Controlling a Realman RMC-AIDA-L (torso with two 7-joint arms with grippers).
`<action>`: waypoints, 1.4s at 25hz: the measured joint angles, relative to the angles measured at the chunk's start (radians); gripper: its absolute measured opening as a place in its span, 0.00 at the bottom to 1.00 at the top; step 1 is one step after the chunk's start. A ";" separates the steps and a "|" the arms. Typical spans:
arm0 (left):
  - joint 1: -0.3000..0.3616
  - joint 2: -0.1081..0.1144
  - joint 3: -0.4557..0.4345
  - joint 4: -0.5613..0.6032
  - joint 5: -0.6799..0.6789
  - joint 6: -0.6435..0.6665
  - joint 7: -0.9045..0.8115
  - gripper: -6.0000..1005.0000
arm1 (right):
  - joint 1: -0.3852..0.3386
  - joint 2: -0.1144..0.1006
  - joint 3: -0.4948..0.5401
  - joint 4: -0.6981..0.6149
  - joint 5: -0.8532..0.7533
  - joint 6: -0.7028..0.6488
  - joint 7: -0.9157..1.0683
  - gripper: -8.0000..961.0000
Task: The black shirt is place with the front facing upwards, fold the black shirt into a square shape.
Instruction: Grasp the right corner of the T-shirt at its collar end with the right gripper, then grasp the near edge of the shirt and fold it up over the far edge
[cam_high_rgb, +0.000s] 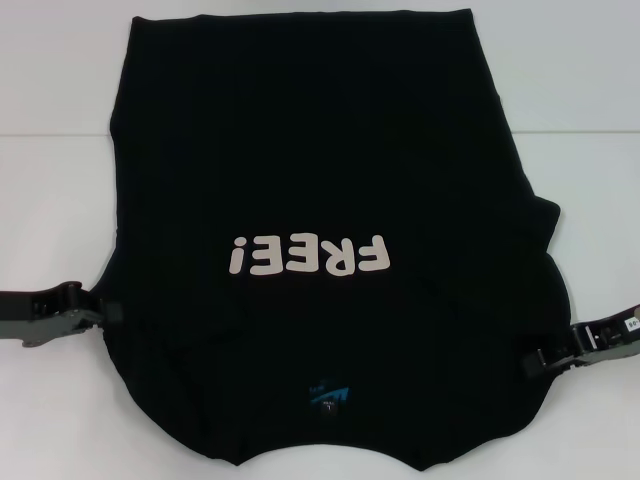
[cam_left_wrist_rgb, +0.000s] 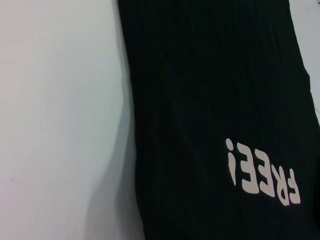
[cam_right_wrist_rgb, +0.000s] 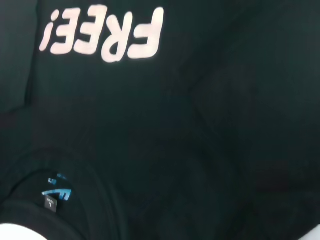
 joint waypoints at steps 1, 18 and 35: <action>0.000 0.000 0.000 0.000 0.000 0.000 0.000 0.07 | -0.001 -0.002 0.002 0.000 0.001 0.000 0.000 0.53; 0.000 0.000 0.003 0.000 0.000 0.012 0.006 0.07 | -0.008 -0.010 0.027 -0.001 0.002 -0.012 0.002 0.06; 0.107 -0.014 0.038 0.166 0.045 0.443 0.028 0.08 | -0.149 -0.060 0.043 -0.097 -0.001 -0.276 -0.003 0.06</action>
